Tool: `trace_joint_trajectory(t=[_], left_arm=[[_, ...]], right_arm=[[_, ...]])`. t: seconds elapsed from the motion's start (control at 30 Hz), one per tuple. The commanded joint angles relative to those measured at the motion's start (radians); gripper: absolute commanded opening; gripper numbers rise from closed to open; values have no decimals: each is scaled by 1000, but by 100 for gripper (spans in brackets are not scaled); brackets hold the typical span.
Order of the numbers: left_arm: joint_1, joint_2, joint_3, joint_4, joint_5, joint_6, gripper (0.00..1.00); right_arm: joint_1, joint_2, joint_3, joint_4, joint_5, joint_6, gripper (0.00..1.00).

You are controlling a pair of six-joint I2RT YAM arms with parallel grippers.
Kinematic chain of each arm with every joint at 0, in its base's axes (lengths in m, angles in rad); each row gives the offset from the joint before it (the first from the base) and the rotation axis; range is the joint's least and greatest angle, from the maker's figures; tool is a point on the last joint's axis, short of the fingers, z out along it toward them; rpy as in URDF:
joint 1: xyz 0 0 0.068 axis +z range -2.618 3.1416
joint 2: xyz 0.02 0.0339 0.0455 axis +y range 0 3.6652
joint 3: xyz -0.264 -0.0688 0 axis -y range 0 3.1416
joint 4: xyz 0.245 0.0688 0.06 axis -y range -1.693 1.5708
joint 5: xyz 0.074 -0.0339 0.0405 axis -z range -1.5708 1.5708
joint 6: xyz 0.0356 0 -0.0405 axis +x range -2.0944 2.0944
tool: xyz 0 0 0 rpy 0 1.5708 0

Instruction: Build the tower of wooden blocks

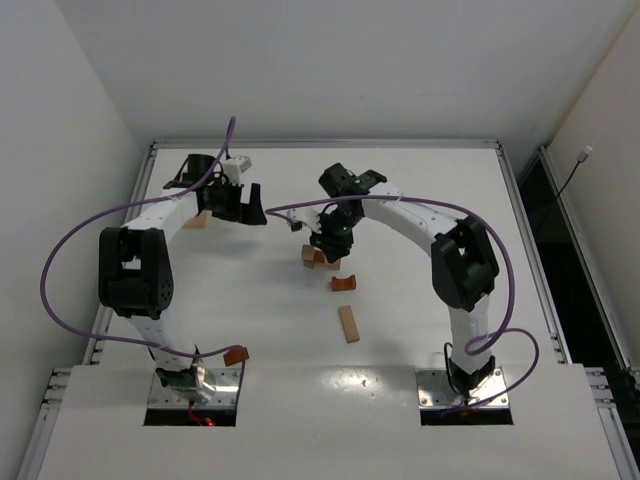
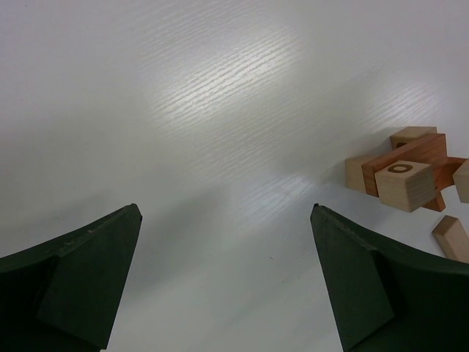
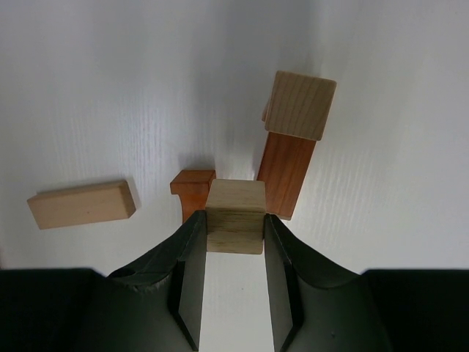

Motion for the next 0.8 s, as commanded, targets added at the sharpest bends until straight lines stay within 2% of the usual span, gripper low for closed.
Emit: trace_joint_trajectory(t=[0.0,0.77], left_arm=[[20,-38,-7,30,23,-15,100],[47,-20,2,12,50,13,100]], right_arm=[[-2,6,37,21,-13,8,0],[-20,78,105,39,26,8,0]])
